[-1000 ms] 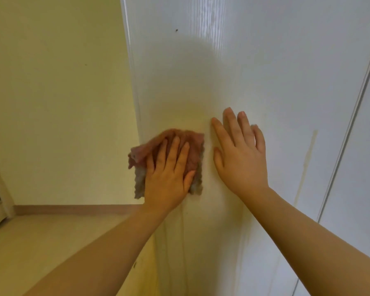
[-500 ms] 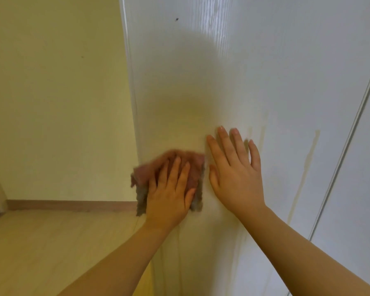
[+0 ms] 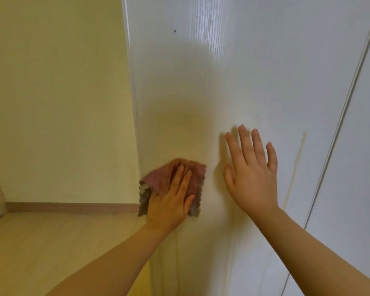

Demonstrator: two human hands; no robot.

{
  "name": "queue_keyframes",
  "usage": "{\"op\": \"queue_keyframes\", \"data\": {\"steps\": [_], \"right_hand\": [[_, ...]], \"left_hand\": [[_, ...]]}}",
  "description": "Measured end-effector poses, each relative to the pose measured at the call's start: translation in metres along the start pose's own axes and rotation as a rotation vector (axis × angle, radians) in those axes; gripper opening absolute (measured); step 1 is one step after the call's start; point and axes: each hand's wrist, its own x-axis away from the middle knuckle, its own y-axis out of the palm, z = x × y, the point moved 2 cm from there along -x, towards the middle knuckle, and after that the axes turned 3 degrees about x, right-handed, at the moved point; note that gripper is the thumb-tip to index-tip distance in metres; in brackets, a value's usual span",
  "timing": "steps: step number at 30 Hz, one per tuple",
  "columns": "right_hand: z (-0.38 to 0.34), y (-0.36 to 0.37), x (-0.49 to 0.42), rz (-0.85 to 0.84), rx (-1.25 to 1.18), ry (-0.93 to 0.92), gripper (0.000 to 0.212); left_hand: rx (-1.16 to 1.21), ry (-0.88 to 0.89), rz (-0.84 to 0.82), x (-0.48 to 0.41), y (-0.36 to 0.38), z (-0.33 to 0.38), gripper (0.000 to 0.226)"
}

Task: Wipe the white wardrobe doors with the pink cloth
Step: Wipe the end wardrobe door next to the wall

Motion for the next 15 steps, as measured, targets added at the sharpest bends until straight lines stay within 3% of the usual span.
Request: {"op": "queue_keyframes", "data": {"steps": [6, 11, 15], "right_hand": [[0.023, -0.011, -0.024, 0.008, -0.043, 0.135, 0.061], [0.043, -0.01, -0.005, -0.089, -0.044, 0.218, 0.068], [0.062, -0.018, -0.002, -0.173, -0.062, 0.296, 0.07]], "left_hand": [[-0.07, -0.1, 0.099, -0.109, -0.029, 0.013, 0.063], [-0.05, 0.171, 0.014, -0.038, 0.0, 0.026, 0.061], [-0.017, 0.218, 0.057, -0.085, -0.018, 0.029, 0.06]]}}
